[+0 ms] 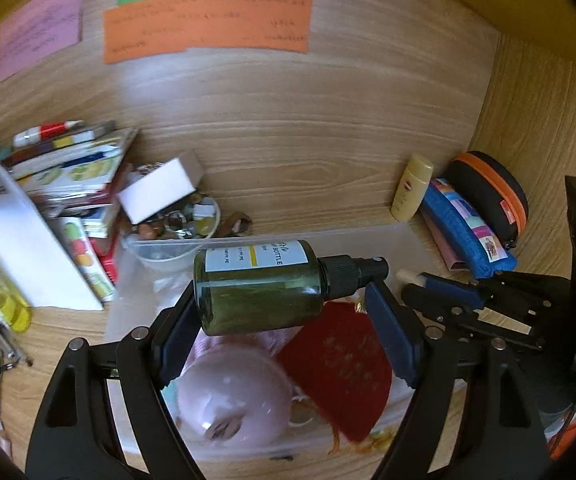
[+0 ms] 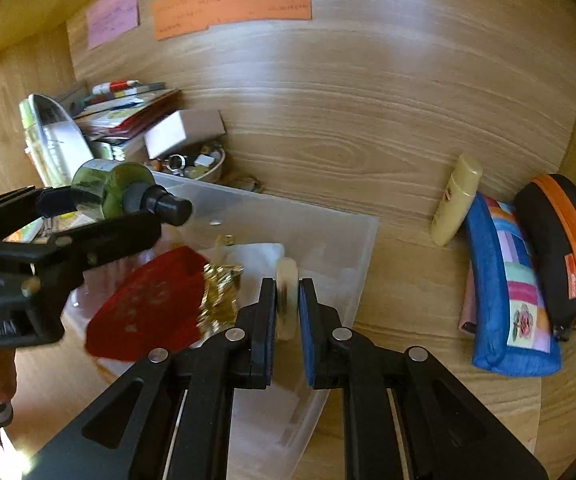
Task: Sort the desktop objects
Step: 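Lift and carry the green bottle and tan card over the clear box, then open both grippers to drop the bottle and card into the box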
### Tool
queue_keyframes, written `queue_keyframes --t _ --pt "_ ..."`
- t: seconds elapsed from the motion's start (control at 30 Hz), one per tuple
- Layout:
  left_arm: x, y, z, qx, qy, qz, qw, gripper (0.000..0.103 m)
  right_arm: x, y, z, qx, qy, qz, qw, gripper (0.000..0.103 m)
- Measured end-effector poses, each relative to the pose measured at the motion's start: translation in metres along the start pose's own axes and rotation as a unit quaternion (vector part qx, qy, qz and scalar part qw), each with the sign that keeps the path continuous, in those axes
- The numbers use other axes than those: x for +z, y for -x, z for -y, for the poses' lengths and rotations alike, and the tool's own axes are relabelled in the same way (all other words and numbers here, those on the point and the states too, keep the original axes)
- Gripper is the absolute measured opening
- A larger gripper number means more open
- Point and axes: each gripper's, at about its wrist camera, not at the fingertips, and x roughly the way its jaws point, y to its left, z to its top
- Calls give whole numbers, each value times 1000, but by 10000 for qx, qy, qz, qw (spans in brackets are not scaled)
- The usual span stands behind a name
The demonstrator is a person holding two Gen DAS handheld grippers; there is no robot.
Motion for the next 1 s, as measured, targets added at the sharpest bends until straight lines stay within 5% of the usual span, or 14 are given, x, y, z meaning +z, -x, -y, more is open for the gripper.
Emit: queue_keyframes --t 0.33,0.87,1.0 --pt "2 -17 5 -186 -47 -259 9995 83 8 3 1 -118 140 159 9997 12" --pt "-25 65 -14 481 -48 540 9974 93 -4 61 -20 -395 83 774 9962 63" --pt "-46 83 -23 734 -104 609 9954 94 -16 75 -32 -286 85 889 9956 65"
